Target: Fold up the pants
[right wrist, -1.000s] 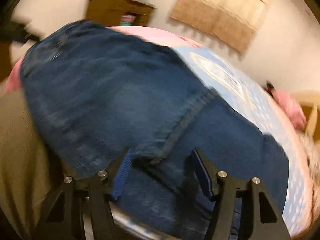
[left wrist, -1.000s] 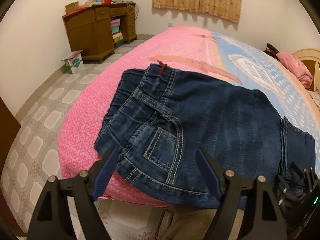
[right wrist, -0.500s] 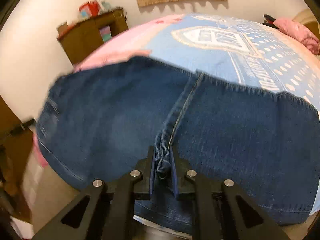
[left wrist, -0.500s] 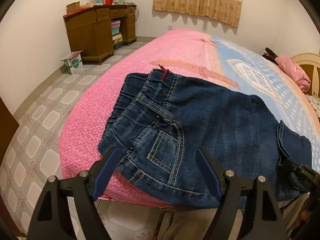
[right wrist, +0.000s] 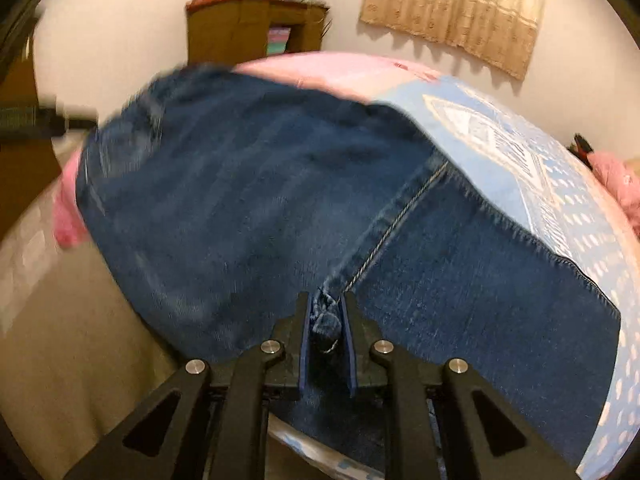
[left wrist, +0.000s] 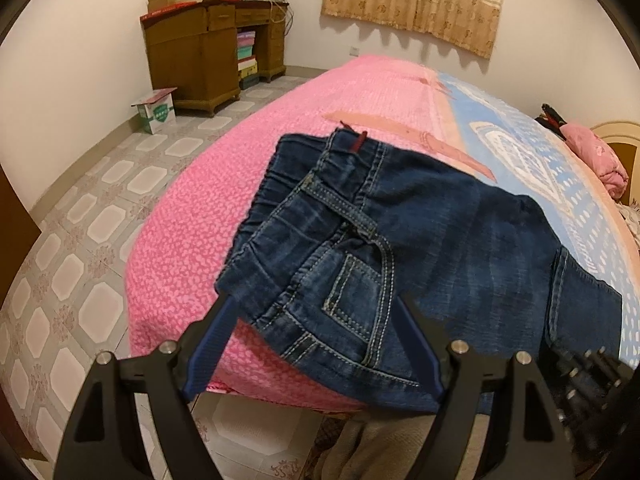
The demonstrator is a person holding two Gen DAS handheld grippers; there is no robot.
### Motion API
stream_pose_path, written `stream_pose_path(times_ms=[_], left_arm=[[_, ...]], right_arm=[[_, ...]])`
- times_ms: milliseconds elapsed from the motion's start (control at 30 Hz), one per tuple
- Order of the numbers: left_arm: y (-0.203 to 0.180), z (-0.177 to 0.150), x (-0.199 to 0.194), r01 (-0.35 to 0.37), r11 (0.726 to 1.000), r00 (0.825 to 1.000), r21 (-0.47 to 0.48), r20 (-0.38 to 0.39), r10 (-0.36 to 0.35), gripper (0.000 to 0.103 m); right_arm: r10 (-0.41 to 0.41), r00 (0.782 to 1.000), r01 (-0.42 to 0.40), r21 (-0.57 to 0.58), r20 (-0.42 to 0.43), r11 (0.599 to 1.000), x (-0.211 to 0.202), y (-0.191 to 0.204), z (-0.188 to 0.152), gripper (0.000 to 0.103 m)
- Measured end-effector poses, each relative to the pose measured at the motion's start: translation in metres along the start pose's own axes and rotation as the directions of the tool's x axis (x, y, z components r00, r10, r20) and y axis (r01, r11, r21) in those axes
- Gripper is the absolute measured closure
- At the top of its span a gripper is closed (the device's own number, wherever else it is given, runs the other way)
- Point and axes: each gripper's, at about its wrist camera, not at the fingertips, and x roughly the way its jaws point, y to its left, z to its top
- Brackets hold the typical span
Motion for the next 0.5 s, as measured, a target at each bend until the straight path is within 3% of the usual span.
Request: stream_pose_path(times_ms=[100,167,200,233,300,333,400,500], left_arm=[[-0.002,-0.002,0.001,-0.002,1.0,1.0,0.011,0.002,0.002,0.021],[-0.001,-0.003,0.004,-0.009,1.0,1.0,0.011,-0.001,0.009,0.021],[0.0,-0.004,0.005,-0.007,1.0,1.0,0.003,-0.003,0.007,0.021],[0.004,-0.006,0.008,0.001,1.0,1.0,-0.015,-0.012,-0.001,0.021],[0.01,-0.01,0.011,0.012,0.999,1.0,-0.043,-0.027,-0.013,0.021],[0.015,-0.011,0.013,0.01,0.998,0.999,-0.058,-0.034,-0.012,0.021],[0.02,-0.013,0.016,-0.003,0.997,0.999,-0.075,-0.038,0.0,0.021],[0.027,-0.017,0.018,-0.017,0.996,0.999,-0.093,-0.041,0.013,0.021]], right_arm=[[-0.015,0.999,0.016,-0.028,0.05,0.999,-0.008,0.002,0.013,0.088],[-0.006,1.0,0.006,-0.044,0.016,0.999,0.001,0.003,0.009,0.087],[0.012,1.0,-0.012,-0.032,-0.023,0.999,0.011,0.002,0.003,0.08],[0.016,1.0,-0.016,-0.03,-0.006,0.999,0.014,0.002,-0.003,0.077],[0.062,0.998,-0.063,-0.068,-0.008,0.996,0.01,0.014,-0.007,0.03],[0.076,0.997,-0.078,-0.084,-0.025,0.993,0.01,0.02,-0.008,0.022],[0.074,0.997,-0.078,-0.145,-0.033,0.986,0.002,0.037,-0.009,0.019],[0.118,0.987,-0.112,-0.06,0.111,0.992,-0.031,0.025,0.0,0.022]])
